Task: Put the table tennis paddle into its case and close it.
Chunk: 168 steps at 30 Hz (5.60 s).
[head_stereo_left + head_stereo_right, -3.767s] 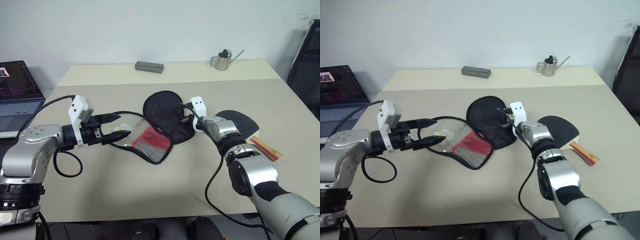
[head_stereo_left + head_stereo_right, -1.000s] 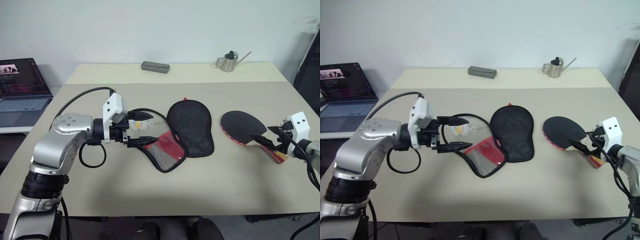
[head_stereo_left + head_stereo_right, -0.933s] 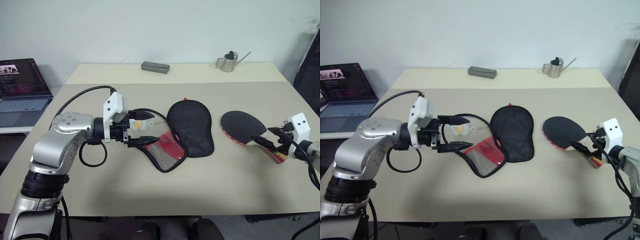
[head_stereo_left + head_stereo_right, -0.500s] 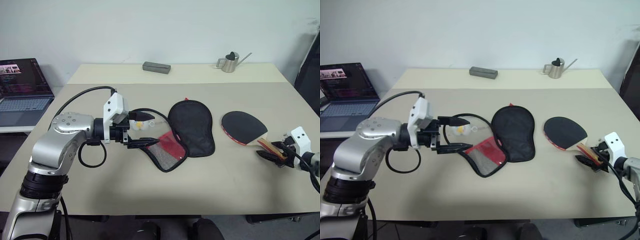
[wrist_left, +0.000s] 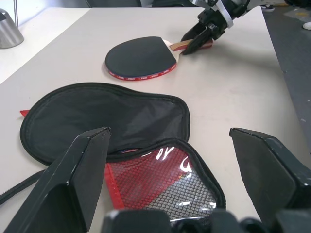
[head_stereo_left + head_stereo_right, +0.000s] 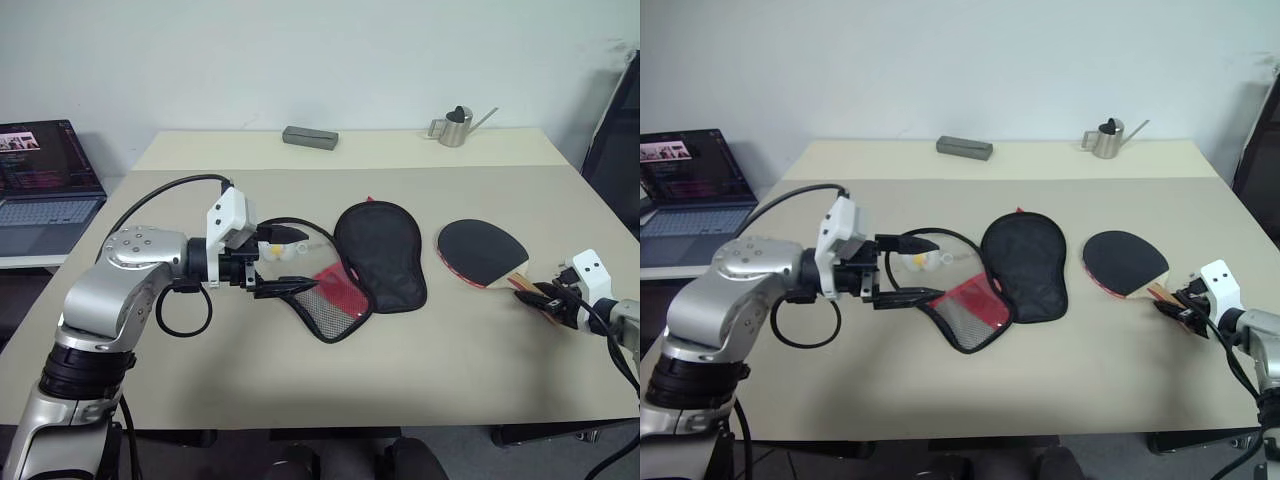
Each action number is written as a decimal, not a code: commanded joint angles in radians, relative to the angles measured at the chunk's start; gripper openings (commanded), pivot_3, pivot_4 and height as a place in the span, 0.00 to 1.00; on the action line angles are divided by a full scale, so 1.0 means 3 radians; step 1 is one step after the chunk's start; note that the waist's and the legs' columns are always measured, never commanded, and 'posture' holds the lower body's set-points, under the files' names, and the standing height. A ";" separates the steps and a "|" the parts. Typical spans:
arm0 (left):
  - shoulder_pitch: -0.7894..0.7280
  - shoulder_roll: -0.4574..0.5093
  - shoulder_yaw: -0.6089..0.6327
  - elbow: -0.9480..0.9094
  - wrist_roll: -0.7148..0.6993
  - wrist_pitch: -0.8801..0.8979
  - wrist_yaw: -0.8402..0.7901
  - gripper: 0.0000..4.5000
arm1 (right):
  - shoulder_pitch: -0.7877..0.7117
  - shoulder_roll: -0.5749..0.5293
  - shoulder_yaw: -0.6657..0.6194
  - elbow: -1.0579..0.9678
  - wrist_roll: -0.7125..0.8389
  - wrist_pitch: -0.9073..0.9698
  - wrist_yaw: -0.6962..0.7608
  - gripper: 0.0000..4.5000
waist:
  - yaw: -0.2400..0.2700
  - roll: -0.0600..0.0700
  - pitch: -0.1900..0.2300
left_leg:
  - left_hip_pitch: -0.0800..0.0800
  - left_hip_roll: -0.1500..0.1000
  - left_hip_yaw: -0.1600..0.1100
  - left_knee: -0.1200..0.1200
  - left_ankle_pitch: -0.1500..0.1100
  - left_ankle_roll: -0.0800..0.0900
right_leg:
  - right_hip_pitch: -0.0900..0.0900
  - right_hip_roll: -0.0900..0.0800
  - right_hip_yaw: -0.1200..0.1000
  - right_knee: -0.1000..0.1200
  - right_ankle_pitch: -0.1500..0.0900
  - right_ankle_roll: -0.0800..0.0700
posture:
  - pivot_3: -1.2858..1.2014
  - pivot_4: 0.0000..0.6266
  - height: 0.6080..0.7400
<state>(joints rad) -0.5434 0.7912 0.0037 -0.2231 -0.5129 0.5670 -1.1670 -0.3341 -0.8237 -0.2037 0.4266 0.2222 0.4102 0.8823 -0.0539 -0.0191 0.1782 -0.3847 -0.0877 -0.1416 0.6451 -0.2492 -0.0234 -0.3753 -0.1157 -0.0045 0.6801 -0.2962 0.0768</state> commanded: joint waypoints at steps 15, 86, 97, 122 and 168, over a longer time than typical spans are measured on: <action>0.0149 0.0132 0.0323 0.0037 -0.0011 -0.0052 0.0194 0.95 | -0.0480 0.0294 -0.0262 -0.1362 0.0353 0.1502 -0.1040 0.25 | 0.0011 0.0001 0.0003 | -0.0003 0.0029 0.0030 -0.0006 -0.0003 -0.0002 | -0.0024 0.0028 0.0035 0.0000 0.0006 -0.0007 | 0.52 0.24 1.00; 0.0297 0.0176 0.0440 -0.0013 0.0037 -0.0192 0.0505 0.95 | -0.0775 0.3098 0.0520 -0.2288 0.0044 0.2414 -0.3090 0.61 | -0.0013 0.0003 0.0003 | -0.0049 0.0041 0.0043 -0.0007 -0.0001 -0.0017 | -0.0100 0.0049 0.0065 0.0015 0.0015 -0.0019 | 0.52 0.24 1.00; 0.0258 0.0145 0.0413 0.0023 0.0050 -0.0202 0.0494 0.95 | -0.0718 0.2961 0.0629 -0.2384 -0.0002 0.2409 -0.3011 0.91 | -0.0013 0.0003 0.0002 | -0.0049 0.0042 0.0043 -0.0007 -0.0001 -0.0016 | -0.0100 0.0050 0.0064 0.0016 0.0016 -0.0019 | 0.52 0.24 1.00; 0.0215 0.0116 0.0368 0.0049 0.0065 -0.0218 0.0500 0.95 | -0.0383 0.2508 0.1069 -0.2271 -0.0288 0.1892 -0.2776 0.91 | -0.0013 0.0002 0.0002 | -0.0048 0.0042 0.0043 -0.0004 -0.0003 -0.0013 | -0.0099 0.0051 0.0065 0.0019 0.0016 -0.0019 | 0.52 0.24 1.00; 0.0707 0.0280 0.0661 0.0621 0.0260 -0.0433 0.0506 0.95 | -0.0750 0.1269 0.0236 -0.2642 0.0754 0.1770 -0.1140 0.91 | 0.0006 0.0002 0.0003 | -0.0046 0.0043 0.0041 -0.0001 -0.0006 -0.0007 | -0.0097 0.0052 0.0062 0.0024 0.0016 -0.0019 | 0.52 0.24 1.00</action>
<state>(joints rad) -0.3473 0.8456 0.1579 -0.0605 -0.4519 0.4683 -1.0137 -0.5109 -0.3966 -0.0846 -0.3693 0.4138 0.9555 0.4766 -0.0522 -0.0185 0.1790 -0.3986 -0.0749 -0.1286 0.6447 -0.2510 -0.0256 -0.4047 -0.1002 0.0146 0.6876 -0.2914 0.0711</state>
